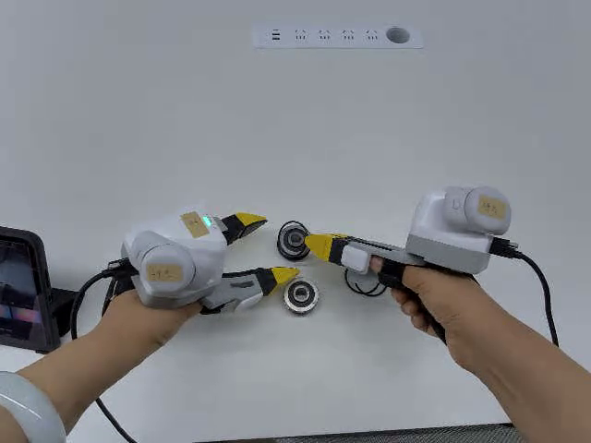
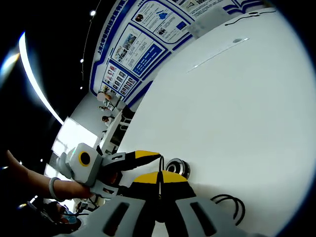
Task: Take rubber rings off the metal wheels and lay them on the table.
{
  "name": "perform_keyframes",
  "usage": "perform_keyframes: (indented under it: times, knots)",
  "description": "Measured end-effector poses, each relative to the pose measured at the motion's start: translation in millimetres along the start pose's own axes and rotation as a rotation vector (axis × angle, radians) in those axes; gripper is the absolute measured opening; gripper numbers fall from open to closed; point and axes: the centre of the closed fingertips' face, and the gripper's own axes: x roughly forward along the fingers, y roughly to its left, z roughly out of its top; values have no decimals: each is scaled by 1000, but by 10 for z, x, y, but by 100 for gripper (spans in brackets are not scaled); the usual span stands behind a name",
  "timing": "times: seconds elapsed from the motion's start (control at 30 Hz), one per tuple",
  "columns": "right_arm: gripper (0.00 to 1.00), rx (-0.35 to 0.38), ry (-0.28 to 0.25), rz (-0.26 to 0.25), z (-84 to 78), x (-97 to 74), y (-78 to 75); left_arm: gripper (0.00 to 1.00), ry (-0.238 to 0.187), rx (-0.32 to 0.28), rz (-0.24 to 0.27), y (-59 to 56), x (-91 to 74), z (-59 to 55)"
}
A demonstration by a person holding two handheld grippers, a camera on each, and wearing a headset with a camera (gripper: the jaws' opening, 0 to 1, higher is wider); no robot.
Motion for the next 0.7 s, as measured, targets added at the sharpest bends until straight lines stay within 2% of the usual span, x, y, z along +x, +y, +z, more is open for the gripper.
perform_keyframes:
  times: [0.17, 0.53, 0.7]
  knots:
    - [2, 12, -15, -3, -37, -144, 25, 49, -2, -11, 0, 5, -25, -21]
    - [2, 80, -58, -69, -156, -530, -238, 51, -16, -39, 2, 12, -43, -25]
    - [2, 104, -71, -100, -176, -653, -348, 51, -14, -43, 1, 9, -48, -31]
